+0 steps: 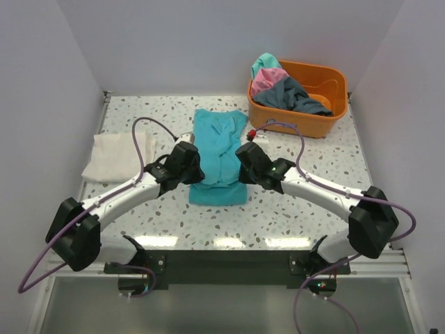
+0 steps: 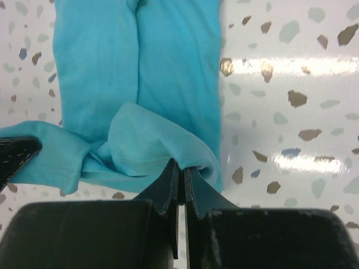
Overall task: Fold and stack the t-shirts
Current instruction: Fold the tshirt
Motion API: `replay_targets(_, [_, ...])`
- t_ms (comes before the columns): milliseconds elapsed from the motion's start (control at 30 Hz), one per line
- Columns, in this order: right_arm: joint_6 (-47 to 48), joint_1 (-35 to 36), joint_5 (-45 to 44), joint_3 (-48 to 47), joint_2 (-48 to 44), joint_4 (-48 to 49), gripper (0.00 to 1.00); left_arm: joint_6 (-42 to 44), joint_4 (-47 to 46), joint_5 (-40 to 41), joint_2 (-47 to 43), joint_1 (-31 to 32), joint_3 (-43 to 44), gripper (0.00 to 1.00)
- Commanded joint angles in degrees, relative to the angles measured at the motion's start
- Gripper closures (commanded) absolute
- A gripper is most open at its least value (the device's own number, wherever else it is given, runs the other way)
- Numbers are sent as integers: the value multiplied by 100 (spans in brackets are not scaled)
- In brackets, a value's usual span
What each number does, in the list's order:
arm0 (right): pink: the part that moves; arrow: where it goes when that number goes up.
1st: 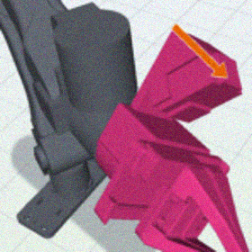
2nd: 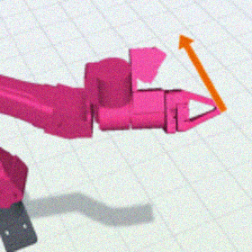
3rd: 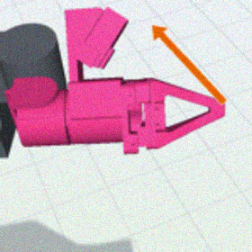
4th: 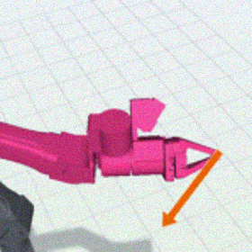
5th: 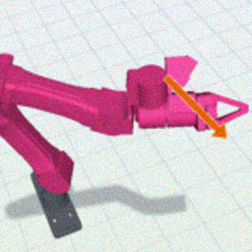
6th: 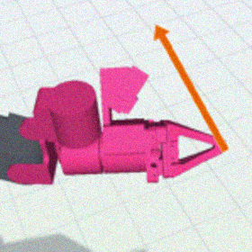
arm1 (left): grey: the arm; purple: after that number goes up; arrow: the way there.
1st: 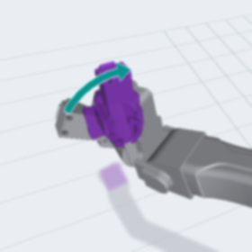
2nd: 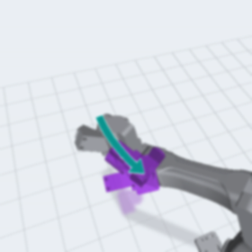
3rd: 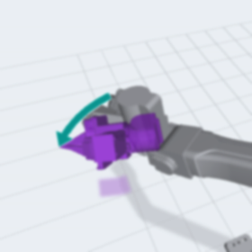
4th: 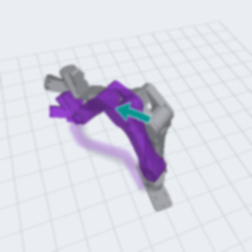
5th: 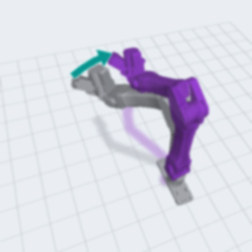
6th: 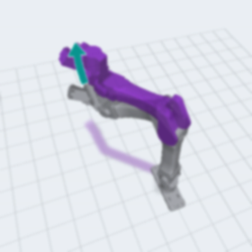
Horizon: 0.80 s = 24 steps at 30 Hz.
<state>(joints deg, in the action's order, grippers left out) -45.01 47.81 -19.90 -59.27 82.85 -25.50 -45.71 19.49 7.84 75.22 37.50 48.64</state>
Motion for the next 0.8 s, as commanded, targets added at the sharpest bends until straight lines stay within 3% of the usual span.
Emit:
replay_targets(0, [396,-246,-23,-463,309,247,100,326,-278,534,317,-269,497,100])
replay_targets(633, [959,-1318,1093,-1552,2015,695,100,1046,-805,25,2277,-1113,1727,100])
replay_targets(700, [951,-1371,1146,-1640,2199,651,98,1126,-789,-97,2400,-1148,1841,94])
replay_targets(767, [933,-1450,1181,-1737,2297,598,85,1196,-771,-220,2576,-1192,1903,65])
